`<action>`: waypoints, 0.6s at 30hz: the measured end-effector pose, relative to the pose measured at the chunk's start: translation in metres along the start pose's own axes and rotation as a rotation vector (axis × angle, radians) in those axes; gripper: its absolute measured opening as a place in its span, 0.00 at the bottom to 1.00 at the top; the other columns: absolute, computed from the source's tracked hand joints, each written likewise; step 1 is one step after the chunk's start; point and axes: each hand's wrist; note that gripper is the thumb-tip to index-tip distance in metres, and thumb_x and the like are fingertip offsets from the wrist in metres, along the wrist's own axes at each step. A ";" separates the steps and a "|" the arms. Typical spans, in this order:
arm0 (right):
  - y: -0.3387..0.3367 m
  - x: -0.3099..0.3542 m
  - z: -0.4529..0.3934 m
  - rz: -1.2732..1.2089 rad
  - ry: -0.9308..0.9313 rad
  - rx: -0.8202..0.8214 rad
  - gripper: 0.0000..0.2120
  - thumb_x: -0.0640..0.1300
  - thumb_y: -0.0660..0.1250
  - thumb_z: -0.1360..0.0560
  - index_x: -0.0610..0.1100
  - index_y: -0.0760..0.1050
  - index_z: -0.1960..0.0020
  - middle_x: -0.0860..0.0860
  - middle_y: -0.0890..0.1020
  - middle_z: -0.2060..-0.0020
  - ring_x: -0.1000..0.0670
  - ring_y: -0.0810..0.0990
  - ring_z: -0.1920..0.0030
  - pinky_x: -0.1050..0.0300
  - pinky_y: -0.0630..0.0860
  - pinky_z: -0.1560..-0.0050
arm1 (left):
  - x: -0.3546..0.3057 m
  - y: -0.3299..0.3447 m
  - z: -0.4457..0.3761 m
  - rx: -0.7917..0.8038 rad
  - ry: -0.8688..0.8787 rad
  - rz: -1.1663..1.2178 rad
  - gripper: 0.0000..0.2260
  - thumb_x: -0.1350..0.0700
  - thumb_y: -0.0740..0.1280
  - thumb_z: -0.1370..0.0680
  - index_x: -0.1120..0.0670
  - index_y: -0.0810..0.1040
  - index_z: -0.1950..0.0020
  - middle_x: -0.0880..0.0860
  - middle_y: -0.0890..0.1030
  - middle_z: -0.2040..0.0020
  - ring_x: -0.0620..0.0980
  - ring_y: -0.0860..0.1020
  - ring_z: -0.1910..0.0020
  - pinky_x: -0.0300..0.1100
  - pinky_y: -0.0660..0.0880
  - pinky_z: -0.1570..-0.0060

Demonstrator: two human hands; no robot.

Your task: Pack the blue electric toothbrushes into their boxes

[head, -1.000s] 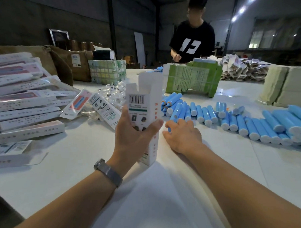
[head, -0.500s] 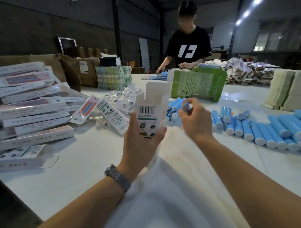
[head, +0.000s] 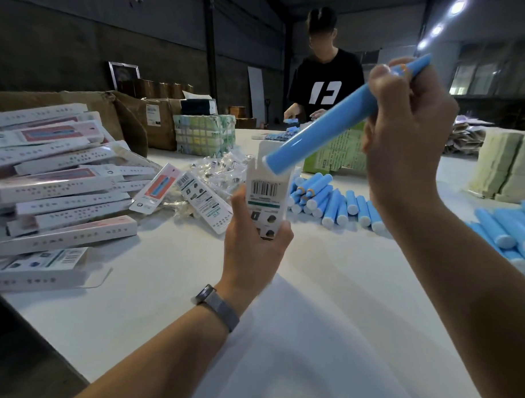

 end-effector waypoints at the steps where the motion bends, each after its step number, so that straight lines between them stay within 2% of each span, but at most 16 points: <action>1: 0.000 -0.003 0.001 0.061 -0.029 0.019 0.04 0.43 0.63 0.24 0.44 0.73 0.57 0.52 0.72 0.68 0.54 0.68 0.68 0.57 0.68 0.65 | 0.001 0.000 0.000 0.000 0.012 -0.014 0.26 0.55 0.72 0.28 0.44 0.60 0.39 0.44 0.77 0.49 0.38 0.79 0.57 0.30 0.76 0.66; 3: 0.001 -0.010 0.007 0.259 -0.083 0.079 0.04 0.43 0.64 0.24 0.43 0.73 0.55 0.49 0.74 0.68 0.56 0.69 0.68 0.57 0.69 0.66 | 0.002 0.001 0.000 0.006 0.034 -0.056 0.27 0.57 0.74 0.28 0.44 0.60 0.38 0.44 0.76 0.49 0.37 0.79 0.56 0.32 0.77 0.66; 6: 0.003 -0.016 0.008 0.415 -0.104 0.151 0.06 0.47 0.66 0.24 0.44 0.73 0.55 0.53 0.76 0.69 0.59 0.68 0.72 0.60 0.69 0.69 | 0.004 0.001 0.000 0.010 0.056 -0.104 0.29 0.57 0.75 0.27 0.45 0.59 0.37 0.36 0.73 0.50 0.33 0.78 0.54 0.39 0.81 0.63; 8: 0.004 -0.018 0.007 0.471 -0.072 0.223 0.08 0.49 0.67 0.26 0.45 0.74 0.56 0.52 0.81 0.66 0.58 0.69 0.72 0.62 0.68 0.70 | 0.005 0.000 0.000 0.008 0.083 -0.122 0.29 0.57 0.75 0.27 0.44 0.60 0.37 0.37 0.73 0.50 0.38 0.79 0.55 0.46 0.82 0.61; 10: 0.003 -0.023 0.010 0.622 -0.051 0.370 0.08 0.50 0.69 0.26 0.46 0.75 0.56 0.51 0.82 0.65 0.57 0.72 0.71 0.63 0.72 0.70 | 0.004 -0.002 -0.001 0.015 0.114 -0.141 0.29 0.57 0.76 0.28 0.44 0.60 0.38 0.42 0.75 0.49 0.43 0.79 0.57 0.49 0.82 0.61; 11: 0.003 -0.026 0.013 0.669 -0.037 0.454 0.08 0.50 0.70 0.25 0.47 0.75 0.54 0.51 0.81 0.65 0.56 0.76 0.68 0.62 0.76 0.67 | 0.004 -0.002 -0.001 0.013 0.117 -0.143 0.29 0.56 0.77 0.28 0.44 0.61 0.39 0.42 0.75 0.48 0.43 0.79 0.57 0.47 0.82 0.60; 13: 0.005 -0.032 0.022 0.669 -0.015 0.551 0.11 0.51 0.72 0.26 0.48 0.73 0.49 0.53 0.80 0.64 0.54 0.79 0.64 0.57 0.79 0.62 | 0.004 -0.003 -0.003 0.010 0.103 -0.117 0.29 0.55 0.78 0.28 0.44 0.61 0.40 0.39 0.75 0.49 0.38 0.78 0.54 0.36 0.80 0.59; 14: 0.006 -0.035 0.025 0.650 -0.014 0.555 0.14 0.51 0.73 0.26 0.50 0.71 0.47 0.54 0.79 0.64 0.54 0.78 0.64 0.57 0.79 0.63 | 0.004 -0.003 -0.004 0.014 0.095 -0.097 0.28 0.55 0.78 0.28 0.44 0.61 0.41 0.36 0.74 0.49 0.34 0.78 0.53 0.31 0.78 0.60; 16: 0.007 -0.040 0.028 0.625 -0.024 0.529 0.17 0.53 0.74 0.28 0.52 0.69 0.46 0.56 0.75 0.66 0.57 0.73 0.67 0.61 0.74 0.65 | 0.004 -0.004 -0.004 0.024 0.083 -0.075 0.26 0.54 0.77 0.26 0.44 0.61 0.41 0.34 0.73 0.49 0.30 0.77 0.51 0.28 0.77 0.59; 18: 0.007 -0.045 0.030 0.618 -0.052 0.517 0.14 0.55 0.73 0.27 0.52 0.72 0.47 0.58 0.72 0.67 0.58 0.70 0.68 0.62 0.70 0.66 | 0.004 -0.005 -0.004 0.023 0.076 -0.065 0.23 0.52 0.74 0.24 0.43 0.61 0.40 0.34 0.73 0.50 0.30 0.77 0.51 0.28 0.77 0.59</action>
Point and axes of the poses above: each hand's wrist, its own z-axis away from the middle knuckle, its own y-axis out of the palm, x = y × z
